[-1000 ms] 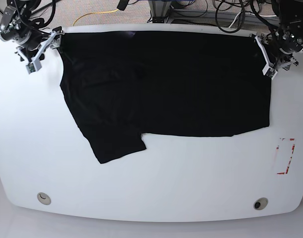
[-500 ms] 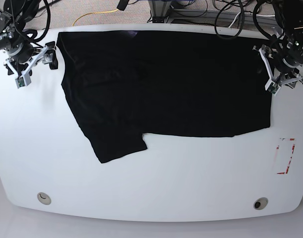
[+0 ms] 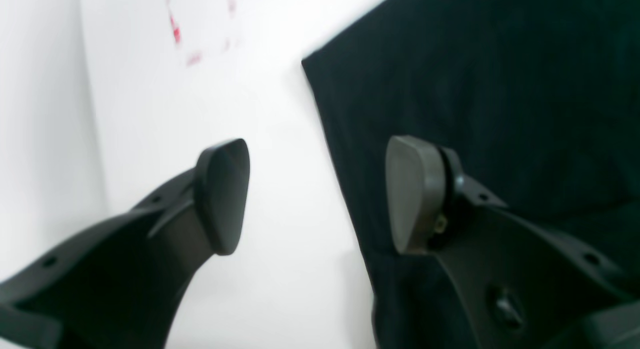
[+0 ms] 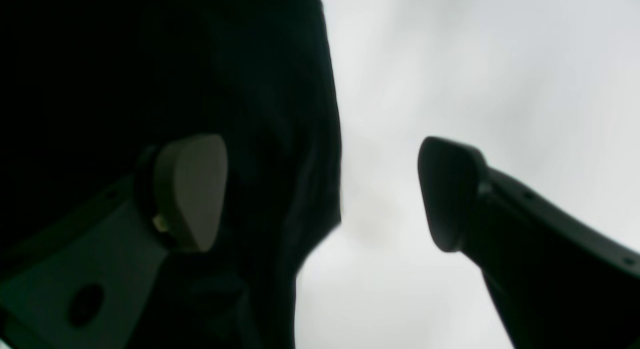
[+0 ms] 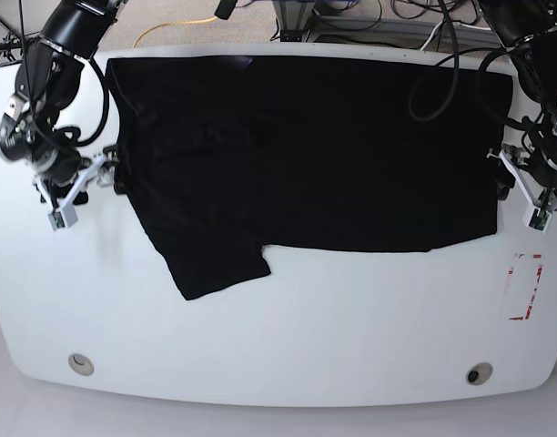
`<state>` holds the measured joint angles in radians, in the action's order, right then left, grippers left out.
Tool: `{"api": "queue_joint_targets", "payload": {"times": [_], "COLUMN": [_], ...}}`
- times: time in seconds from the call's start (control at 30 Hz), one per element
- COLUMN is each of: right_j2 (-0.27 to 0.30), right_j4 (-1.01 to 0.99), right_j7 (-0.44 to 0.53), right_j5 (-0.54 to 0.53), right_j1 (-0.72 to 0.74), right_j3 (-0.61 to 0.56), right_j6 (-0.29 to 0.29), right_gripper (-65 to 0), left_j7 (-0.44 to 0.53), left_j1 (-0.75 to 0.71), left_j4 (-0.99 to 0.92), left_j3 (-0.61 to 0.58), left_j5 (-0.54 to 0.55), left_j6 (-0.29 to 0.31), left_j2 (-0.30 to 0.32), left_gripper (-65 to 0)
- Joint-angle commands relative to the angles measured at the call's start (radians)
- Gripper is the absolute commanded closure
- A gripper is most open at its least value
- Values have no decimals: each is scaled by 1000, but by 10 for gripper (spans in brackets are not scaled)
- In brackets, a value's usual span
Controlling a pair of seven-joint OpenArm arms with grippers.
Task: Fold the T-shirt properly
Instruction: 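Move both grippers to the shirt's hem side and grasp it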
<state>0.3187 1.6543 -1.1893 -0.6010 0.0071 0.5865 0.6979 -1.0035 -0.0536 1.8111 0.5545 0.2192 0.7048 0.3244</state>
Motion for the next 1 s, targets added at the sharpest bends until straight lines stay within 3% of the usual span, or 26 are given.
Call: {"api": "queue_joint_targets", "payload": {"times": [0.0,0.13,0.33,0.63,0.73,0.8,0.97], "right_j2": [20,13,12,35,32,18,-22], "right_j4": [-87,-207,-464,-839,-865,-863,-863], "right_j7": [21,41,197,447,450,450,452], "right_j5": [28,128,227,227,221,218,227], "right_j1": [107,219,362,480,495,495,497], "right_j3": [-33,-66,-190,-287,-322,-345,-366], "right_j6": [0,0,0,0,0,0,0], "right_gripper": [-575,-575,-574,-574,-569,-541,-387], "left_j7": [4,39,208,344,375,389,418], "left_j1": [74,168,234,235,235,237,255], "left_j4": [-72,-196,-354,-468,-506,-532,-604], "left_j3": [12,17,17,17,17,17,17], "left_j5": [-39,-109,-186,-186,-186,-186,-186], "left_j6": [-7,-7,-7,-32,-32,-32,-35], "left_j2": [26,25,0,-3,-3,-3,-3], "left_gripper": [-397,-397,-397,-397,-397,-399,-400]}}
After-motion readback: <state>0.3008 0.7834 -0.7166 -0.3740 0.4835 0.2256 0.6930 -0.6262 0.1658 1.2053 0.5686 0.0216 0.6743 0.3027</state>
